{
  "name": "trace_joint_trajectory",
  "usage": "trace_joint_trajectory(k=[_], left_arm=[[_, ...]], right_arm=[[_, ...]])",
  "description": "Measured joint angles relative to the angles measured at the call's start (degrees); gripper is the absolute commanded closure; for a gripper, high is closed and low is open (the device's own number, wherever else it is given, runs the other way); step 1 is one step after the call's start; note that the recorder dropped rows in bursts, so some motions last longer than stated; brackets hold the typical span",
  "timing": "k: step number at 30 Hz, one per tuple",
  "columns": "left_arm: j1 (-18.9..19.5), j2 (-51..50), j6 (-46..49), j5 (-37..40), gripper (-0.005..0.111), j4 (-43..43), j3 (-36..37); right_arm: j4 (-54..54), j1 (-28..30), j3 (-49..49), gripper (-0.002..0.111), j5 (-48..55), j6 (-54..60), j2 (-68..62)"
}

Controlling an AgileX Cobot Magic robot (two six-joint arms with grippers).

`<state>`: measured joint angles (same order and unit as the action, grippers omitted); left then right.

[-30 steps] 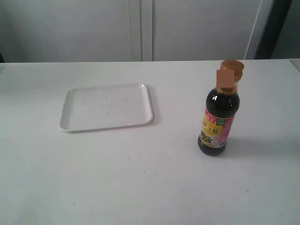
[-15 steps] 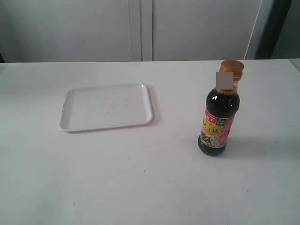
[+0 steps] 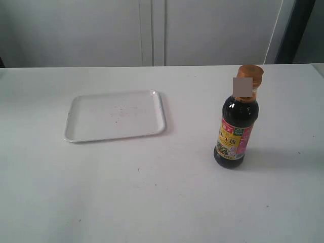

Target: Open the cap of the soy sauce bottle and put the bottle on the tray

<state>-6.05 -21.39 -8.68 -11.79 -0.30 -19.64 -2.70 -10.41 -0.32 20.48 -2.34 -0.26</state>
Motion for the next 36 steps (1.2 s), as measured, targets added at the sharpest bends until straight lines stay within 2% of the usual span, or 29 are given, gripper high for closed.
trace_joint_trajectory(k=[7,15,20,24,31,36], left_arm=[[0.0,-11.6,-3.7,-2.9,0.107,-3.3,-5.6],[0.0,-23.1,-22.2,-11.5,0.107,-21.1,-8.5],[-0.2,-29.9,-27.2,-16.3,0.107,-27.2,-10.0],[-2.7,-34.4,-27.8,-17.5,0.107,-29.5,-11.4],[-10.3,-41.2,-25.2,-18.3,0.107,-30.5,-15.7],[-15.4,-46.1,-23.0,-23.3,0.107,-30.7,-17.7]], right_arm=[[0.0,0.0,0.0,0.108,0.0,0.0,0.0],[0.0,0.0,0.0,0.108,0.0,0.0,0.0],[0.0,0.0,0.0,0.108,0.0,0.0,0.0],[0.0,0.0,0.0,0.108,0.0,0.0,0.0],[0.0,0.0,0.0,0.108,0.0,0.0,0.0],[0.0,0.0,0.0,0.108,0.0,0.0,0.0]])
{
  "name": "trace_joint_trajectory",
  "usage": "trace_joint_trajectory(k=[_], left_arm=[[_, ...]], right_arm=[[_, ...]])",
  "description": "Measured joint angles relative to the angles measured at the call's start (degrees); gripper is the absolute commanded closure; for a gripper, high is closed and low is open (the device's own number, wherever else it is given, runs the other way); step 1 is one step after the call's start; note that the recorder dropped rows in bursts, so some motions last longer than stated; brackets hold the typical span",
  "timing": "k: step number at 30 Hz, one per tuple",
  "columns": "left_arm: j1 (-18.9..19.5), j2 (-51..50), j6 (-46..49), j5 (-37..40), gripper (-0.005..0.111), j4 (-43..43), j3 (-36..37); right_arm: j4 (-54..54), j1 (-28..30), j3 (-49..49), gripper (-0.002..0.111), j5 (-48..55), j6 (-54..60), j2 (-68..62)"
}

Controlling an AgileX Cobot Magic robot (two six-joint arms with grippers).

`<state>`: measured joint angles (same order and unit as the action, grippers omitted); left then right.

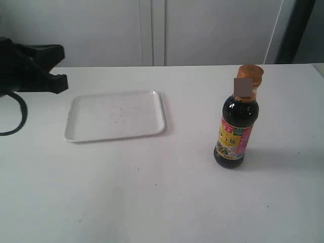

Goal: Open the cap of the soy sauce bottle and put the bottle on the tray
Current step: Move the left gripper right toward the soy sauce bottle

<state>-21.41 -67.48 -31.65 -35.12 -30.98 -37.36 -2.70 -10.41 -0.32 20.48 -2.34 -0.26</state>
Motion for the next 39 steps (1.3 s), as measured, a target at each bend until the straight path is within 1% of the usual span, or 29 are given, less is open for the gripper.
trace_joint_trajectory(k=[4,10,13,20,24,28,31,39], left_arm=[[-2.4,-4.1,0.4,-6.1,0.107,-0.1,-0.3],[-4.1,-10.4,0.4,-16.7,0.107,-0.2,-0.3],[-5.0,-13.1,0.6,-20.6,0.107,-0.8,-0.6],[-7.5,-18.4,0.7,-24.3,0.107,-4.8,-2.8],[-7.8,-21.1,0.6,-26.9,0.107,-8.7,-4.1],[-7.9,-23.4,0.1,-31.2,0.105,-12.8,-5.0],[-7.9,-24.8,-0.7,-33.5,0.091,-15.1,-5.3],[-8.0,-28.0,-0.8,-34.1,0.025,-18.3,-5.8]], right_arm=[[0.0,0.0,0.0,0.108,0.0,0.0,0.0],[0.0,0.0,0.0,0.108,0.0,0.0,0.0],[0.0,0.0,0.0,0.108,0.0,0.0,0.0],[0.0,0.0,0.0,0.108,0.0,0.0,0.0],[0.0,0.0,0.0,0.108,0.0,0.0,0.0],[0.0,0.0,0.0,0.108,0.0,0.0,0.0],[0.0,0.0,0.0,0.108,0.0,0.0,0.0],[0.0,0.0,0.0,0.108,0.0,0.0,0.0]])
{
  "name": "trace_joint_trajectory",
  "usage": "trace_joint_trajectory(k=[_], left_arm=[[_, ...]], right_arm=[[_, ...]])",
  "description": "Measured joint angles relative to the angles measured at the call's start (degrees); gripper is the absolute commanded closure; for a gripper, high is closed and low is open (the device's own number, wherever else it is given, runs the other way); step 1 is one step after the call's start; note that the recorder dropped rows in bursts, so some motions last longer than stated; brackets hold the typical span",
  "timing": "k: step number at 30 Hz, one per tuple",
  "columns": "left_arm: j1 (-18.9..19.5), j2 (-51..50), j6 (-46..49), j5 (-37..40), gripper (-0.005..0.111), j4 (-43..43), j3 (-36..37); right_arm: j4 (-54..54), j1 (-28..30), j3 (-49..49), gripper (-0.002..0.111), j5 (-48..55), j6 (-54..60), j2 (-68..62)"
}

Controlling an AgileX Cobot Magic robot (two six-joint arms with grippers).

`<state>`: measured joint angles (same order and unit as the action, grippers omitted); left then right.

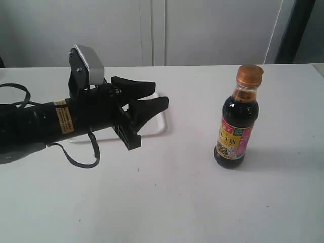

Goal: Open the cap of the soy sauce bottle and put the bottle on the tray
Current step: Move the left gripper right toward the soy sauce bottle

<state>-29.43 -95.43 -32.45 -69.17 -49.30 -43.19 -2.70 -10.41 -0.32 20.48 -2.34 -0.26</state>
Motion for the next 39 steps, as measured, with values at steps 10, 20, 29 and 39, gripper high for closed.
trace_joint_trajectory(k=[10,20,29,39], left_arm=[[-9.6,-7.6,4.7,-0.1,0.006,3.6,-7.2],[-11.3,-16.9,-0.1,-0.1,0.006,3.7,-15.6],[-13.0,-22.5,-1.6,-0.1,0.006,3.5,-21.4],[-13.9,-27.2,-3.1,-0.1,0.006,4.4,-27.4]], right_arm=[[0.0,0.0,0.0,0.108,0.0,0.0,0.0],[0.0,0.0,0.0,0.108,0.0,0.0,0.0],[0.0,0.0,0.0,0.108,0.0,0.0,0.0],[0.0,0.0,0.0,0.108,0.0,-0.7,0.0]])
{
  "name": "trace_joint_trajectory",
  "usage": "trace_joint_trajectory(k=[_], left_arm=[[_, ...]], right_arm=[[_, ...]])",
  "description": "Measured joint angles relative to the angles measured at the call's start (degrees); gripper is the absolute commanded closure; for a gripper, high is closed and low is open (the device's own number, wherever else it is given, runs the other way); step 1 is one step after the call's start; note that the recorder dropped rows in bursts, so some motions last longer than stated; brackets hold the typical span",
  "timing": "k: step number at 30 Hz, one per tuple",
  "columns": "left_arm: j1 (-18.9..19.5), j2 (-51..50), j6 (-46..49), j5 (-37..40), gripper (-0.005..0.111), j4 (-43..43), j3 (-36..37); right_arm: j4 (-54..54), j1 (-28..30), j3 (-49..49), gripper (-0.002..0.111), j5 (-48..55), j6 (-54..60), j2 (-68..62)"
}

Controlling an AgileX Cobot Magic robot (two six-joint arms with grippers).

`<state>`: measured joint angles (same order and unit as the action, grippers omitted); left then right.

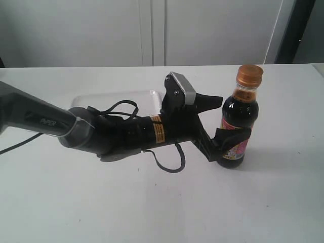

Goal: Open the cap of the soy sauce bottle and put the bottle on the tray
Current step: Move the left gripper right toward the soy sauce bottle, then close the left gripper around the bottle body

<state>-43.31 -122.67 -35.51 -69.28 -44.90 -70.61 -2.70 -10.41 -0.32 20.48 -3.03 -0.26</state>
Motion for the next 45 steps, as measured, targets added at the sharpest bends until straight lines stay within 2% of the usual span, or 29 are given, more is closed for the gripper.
trace_joint_trajectory(k=[22,38,45], left_arm=[[-0.7,-9.1,-4.7,0.1,0.006,0.4,-13.1],[-2.4,-12.2,-5.5,1.3,0.007,0.9,-17.2],[-2.6,-12.3,-5.3,5.2,0.011,1.6,-17.2]], right_arm=[[0.0,0.0,0.0,0.108,0.0,-0.4,0.0],[0.0,0.0,0.0,0.108,0.0,-0.4,0.0],[0.0,0.0,0.0,0.108,0.0,-0.4,0.0]])
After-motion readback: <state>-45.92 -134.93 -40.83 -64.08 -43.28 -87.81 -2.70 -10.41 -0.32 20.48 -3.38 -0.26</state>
